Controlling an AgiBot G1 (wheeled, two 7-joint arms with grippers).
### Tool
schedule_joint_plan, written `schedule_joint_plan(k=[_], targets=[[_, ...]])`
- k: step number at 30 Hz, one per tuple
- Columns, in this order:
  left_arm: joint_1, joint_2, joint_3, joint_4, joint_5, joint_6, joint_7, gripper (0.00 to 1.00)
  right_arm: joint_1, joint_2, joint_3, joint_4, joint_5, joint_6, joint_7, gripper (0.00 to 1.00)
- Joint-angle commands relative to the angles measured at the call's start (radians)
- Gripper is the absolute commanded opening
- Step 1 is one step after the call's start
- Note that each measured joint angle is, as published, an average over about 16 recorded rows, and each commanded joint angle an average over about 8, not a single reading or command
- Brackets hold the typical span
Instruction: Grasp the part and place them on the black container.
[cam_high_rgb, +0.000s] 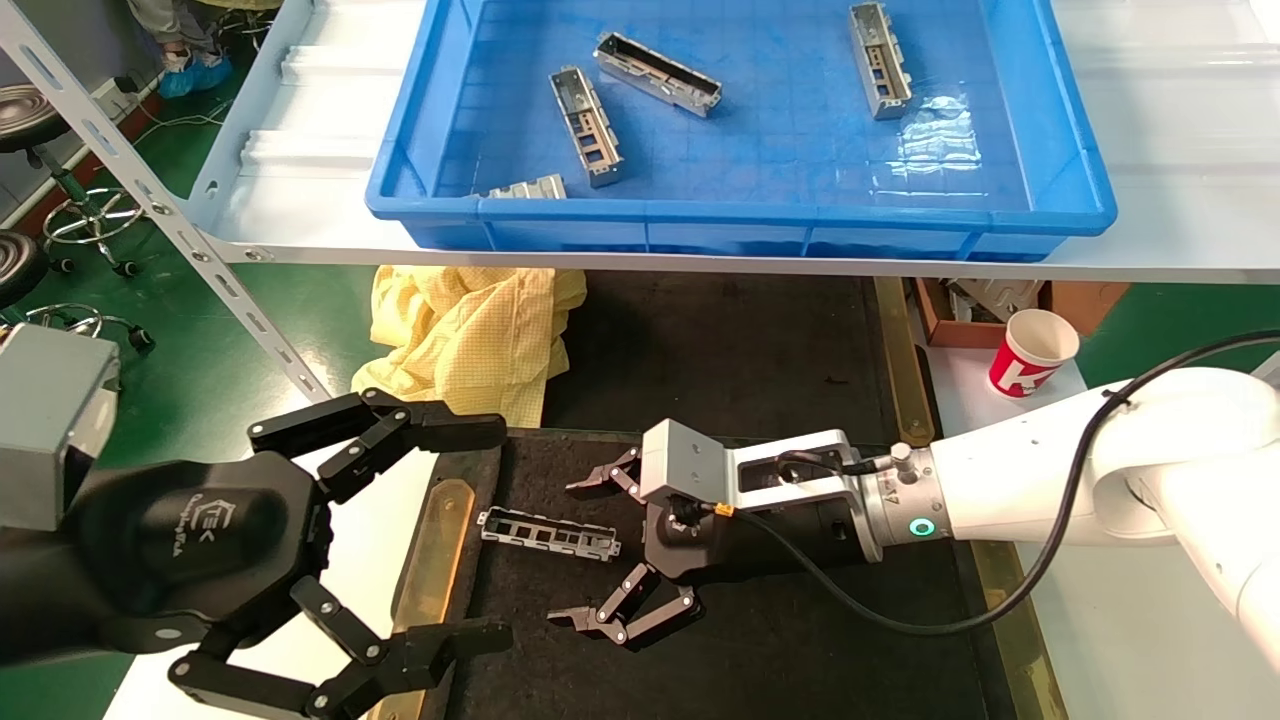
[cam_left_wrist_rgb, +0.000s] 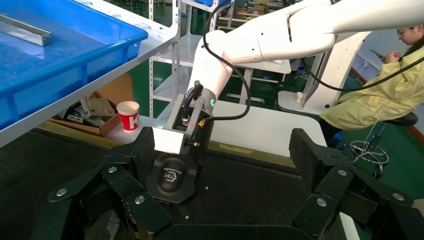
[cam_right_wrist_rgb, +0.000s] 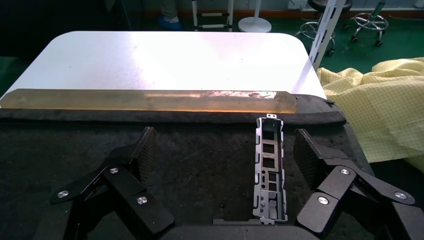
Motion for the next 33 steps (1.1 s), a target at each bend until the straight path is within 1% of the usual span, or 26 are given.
schedule_joint_plan(k=[1,5,33], targets=[[0.0,0.0,0.0,0.0,0.0,0.0,0.0,1.0,0.0,-0.002,-0.002,0.001,-0.004,0.007,0.0,1.0],[0.0,0.0,0.0,0.0,0.0,0.0,0.0,1.0,-0.026,0.031,0.039,0.05,0.001,0.003,0.027,1.0],[0.0,0.0,0.0,0.0,0.0,0.0,0.0,1.0,-0.274,0.341,0.436,0.521,0.042,-0.027,0.282,1.0]])
